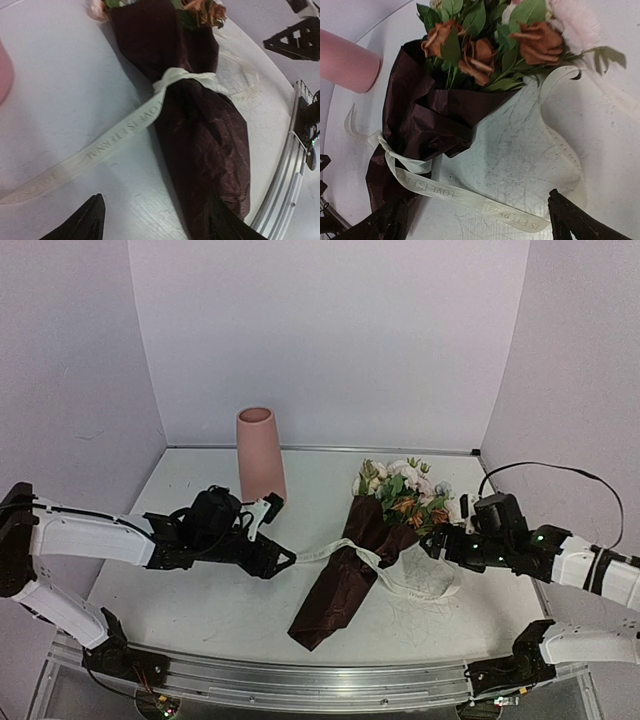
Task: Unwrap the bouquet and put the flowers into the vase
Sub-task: Untie the ribbon from the wrapping paper.
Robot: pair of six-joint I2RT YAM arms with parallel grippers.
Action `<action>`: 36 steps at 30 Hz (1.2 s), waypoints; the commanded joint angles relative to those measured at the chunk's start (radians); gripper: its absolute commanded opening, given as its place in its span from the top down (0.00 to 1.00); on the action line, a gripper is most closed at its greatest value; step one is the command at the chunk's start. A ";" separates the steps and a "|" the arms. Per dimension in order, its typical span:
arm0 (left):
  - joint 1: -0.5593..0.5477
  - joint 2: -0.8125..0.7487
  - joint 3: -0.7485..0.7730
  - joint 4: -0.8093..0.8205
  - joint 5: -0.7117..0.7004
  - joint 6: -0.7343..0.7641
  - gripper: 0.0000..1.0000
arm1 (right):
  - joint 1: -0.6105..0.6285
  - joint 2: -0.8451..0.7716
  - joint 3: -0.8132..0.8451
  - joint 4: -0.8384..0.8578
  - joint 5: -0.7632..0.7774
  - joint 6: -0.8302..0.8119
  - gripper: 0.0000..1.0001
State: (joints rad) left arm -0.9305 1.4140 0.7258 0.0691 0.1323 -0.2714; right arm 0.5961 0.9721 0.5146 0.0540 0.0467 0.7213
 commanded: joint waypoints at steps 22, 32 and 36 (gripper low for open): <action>-0.117 0.361 0.128 0.216 0.213 -0.141 0.40 | 0.010 0.633 0.206 0.596 -0.192 0.087 0.02; -0.142 0.328 0.129 0.232 0.210 -0.151 0.40 | 0.012 0.544 0.186 0.521 -0.191 -0.033 0.04; -0.142 0.278 0.116 0.231 0.205 -0.146 0.40 | 0.013 0.478 0.186 0.378 -0.155 -0.122 0.04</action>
State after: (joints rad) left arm -1.0679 1.7762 0.8359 0.2540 0.3308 -0.4201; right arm 0.6010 1.5382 0.6975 0.5588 -0.1433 0.7117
